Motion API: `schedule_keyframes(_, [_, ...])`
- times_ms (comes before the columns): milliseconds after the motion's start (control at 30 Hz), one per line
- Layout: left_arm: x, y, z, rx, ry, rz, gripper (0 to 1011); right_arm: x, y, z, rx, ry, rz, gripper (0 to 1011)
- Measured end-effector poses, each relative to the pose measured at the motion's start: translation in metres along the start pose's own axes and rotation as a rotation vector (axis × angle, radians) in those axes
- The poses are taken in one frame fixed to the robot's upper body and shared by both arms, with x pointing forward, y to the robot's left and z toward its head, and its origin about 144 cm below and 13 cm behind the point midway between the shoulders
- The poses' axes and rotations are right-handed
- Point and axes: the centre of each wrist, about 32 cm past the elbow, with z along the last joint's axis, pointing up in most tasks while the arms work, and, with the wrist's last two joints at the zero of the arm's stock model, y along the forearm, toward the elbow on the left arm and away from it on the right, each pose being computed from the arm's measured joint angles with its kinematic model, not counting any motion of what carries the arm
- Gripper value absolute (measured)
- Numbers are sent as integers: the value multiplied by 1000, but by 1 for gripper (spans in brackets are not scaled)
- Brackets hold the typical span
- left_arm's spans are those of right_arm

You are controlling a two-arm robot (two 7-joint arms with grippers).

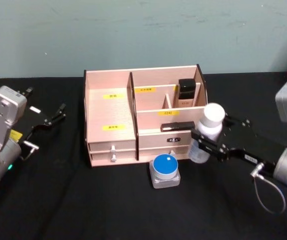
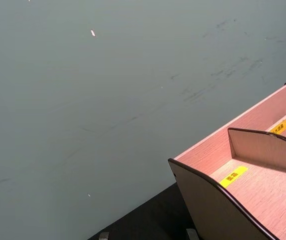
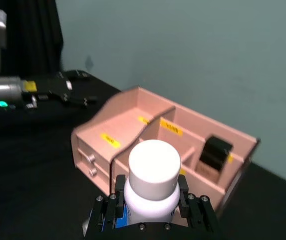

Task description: Pick up the facial cleanser and watermelon frost from the table and place them into the tiered storage box.

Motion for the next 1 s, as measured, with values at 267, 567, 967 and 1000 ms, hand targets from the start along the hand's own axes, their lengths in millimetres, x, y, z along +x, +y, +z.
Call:
schedule_keyframes(267, [0,0,0,0,0,0,1001,-3,21,33,64,-49,36,602])
schedule_keyframes(567, [0,0,0,0,0,0,1001,-1,57,44,90,-60,40,602])
schedule_keyframes(967, [0,0,0,0,0,0,1001,8,92,45,69,-87,-6,602])
schedule_keyframes(1000, [0,0,0,0,0,0,1001,10,96,45,68,-88,-15,602])
